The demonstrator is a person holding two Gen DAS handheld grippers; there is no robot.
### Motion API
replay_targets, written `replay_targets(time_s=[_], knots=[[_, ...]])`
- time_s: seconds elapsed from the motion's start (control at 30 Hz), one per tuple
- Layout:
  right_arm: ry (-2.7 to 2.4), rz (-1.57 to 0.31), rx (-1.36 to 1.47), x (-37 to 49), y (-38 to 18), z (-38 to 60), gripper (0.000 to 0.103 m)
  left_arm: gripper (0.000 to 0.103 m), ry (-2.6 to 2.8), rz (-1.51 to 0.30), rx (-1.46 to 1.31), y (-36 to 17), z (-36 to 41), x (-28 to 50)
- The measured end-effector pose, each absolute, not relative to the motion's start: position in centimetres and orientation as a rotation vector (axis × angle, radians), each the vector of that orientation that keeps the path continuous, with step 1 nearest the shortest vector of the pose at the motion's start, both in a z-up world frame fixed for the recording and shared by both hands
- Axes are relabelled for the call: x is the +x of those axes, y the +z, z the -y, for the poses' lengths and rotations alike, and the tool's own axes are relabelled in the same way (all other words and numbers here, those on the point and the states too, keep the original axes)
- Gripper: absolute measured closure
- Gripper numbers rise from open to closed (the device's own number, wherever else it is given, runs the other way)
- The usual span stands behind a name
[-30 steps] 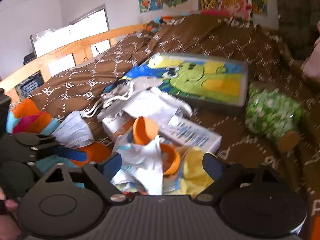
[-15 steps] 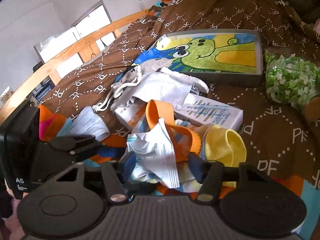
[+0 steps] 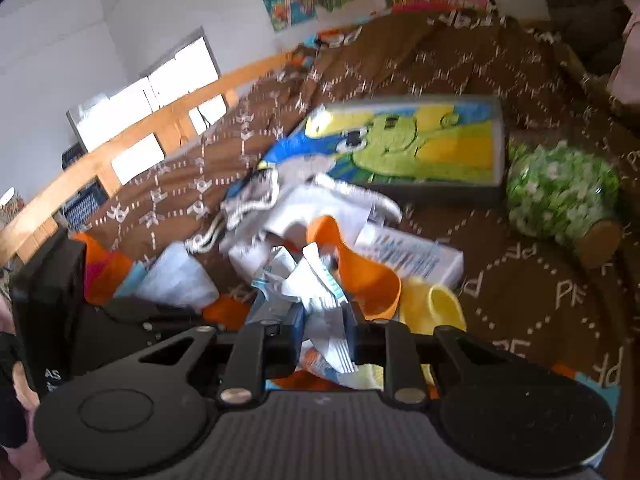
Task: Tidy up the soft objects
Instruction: 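Carry the sock with the left gripper while the right gripper carries the tissue toward the tray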
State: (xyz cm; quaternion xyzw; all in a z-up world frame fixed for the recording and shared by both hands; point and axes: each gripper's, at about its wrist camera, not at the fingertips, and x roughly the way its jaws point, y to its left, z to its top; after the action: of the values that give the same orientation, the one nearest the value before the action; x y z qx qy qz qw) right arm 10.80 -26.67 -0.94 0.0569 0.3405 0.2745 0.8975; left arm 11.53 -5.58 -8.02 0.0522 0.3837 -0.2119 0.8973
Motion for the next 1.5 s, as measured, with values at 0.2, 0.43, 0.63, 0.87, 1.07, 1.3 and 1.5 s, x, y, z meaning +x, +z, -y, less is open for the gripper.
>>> replay_targets(time_s=[0.2, 0.43, 0.63, 0.87, 1.07, 1.3, 1.5], knots=[[0.533, -0.636, 0.159, 10.4, 0.0, 27.8, 0.079, 0.087, -0.408, -0.745, 0.123, -7.1, 5.6, 10.5], [0.461, -0.492, 0.191, 9.3, 1.5, 29.2, 0.079, 0.087, -0.334, -0.718, 0.03, -4.8, 3.7, 9.1], [0.421, -0.427, 0.177, 8.9, 2.2, 29.5, 0.079, 0.088, -0.349, -0.663, -0.045, -1.7, 2.6, 7.5], [0.397, -0.391, 0.205, 9.3, 2.5, 29.7, 0.079, 0.088, -0.353, -0.623, -0.163, 2.1, 1.2, 8.1], [0.342, -0.381, 0.243, 13.3, 3.3, 29.1, 0.078, 0.088, -0.411, -0.573, -0.183, 5.0, 1.0, 10.4], [0.303, -0.333, 0.338, 21.0, 3.2, 28.7, 0.078, 0.088, -0.345, -0.479, -0.14, 7.5, 2.0, 17.3], [0.255, -0.368, 0.32, 26.2, 1.4, 29.2, 0.078, 0.088, -0.276, -0.456, -0.134, 6.7, 3.6, 26.0]])
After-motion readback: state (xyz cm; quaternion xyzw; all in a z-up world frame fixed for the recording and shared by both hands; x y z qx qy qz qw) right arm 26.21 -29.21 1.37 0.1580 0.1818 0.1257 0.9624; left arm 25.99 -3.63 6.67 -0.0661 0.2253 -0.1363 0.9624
